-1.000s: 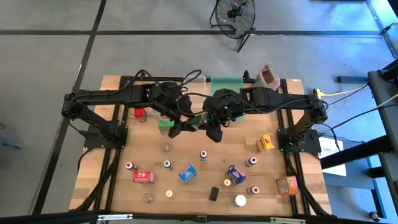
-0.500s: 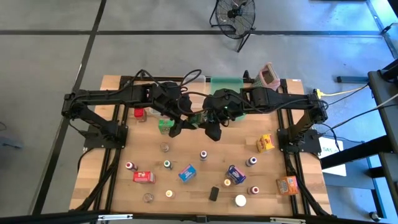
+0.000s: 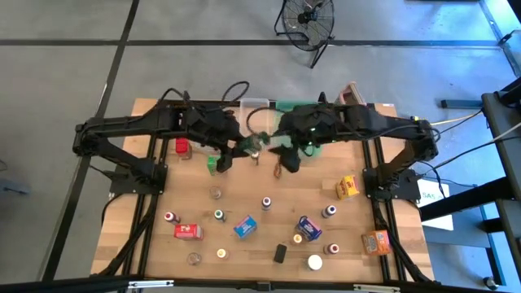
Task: Pick & Place Kitchen Items
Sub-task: Put the green seasoning bottle into the gray bin
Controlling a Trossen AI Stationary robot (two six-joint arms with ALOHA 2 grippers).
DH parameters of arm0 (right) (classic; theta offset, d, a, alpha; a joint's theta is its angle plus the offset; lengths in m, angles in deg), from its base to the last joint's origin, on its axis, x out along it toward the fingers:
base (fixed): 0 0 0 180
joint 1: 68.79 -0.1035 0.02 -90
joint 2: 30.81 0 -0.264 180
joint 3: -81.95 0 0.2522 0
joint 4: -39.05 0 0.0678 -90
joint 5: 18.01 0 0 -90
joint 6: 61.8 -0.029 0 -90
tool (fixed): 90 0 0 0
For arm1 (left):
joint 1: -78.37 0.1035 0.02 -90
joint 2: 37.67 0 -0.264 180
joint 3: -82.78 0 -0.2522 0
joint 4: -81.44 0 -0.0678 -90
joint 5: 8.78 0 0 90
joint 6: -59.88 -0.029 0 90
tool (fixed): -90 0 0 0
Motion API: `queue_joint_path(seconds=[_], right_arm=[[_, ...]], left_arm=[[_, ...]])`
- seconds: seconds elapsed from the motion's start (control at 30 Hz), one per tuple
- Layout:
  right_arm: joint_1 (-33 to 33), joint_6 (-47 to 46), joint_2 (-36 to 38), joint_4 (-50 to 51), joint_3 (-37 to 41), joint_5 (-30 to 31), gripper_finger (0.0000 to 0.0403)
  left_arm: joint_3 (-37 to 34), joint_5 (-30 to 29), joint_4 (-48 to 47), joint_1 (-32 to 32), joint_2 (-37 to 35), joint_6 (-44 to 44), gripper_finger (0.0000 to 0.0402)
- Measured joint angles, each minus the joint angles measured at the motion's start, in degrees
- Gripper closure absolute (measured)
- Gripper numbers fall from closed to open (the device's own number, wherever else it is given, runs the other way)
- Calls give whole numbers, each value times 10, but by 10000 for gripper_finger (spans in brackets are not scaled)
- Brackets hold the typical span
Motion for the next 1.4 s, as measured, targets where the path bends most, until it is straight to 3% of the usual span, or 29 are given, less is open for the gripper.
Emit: queue_joint_path(seconds=[0.1,0.23,0.5,0.77,1.2,1.4], right_arm=[[0,-2,23,18,0,49,127],[0,-1,57,51,0,66,126],[0,22,128,120,0,78,126],[0,46,193,164,0,103,126],[0,37,280,278,0,84,126],[0,62,305,275,1,43,126]], left_arm=[[0,-21,-5,0,-17,0,207],[0,-47,-8,0,-48,0,207],[-23,-231,-43,1,-136,45,207],[-127,-333,-16,37,-197,109,207],[-441,-368,394,103,-204,178,207],[-502,-366,571,67,-204,159,207]])
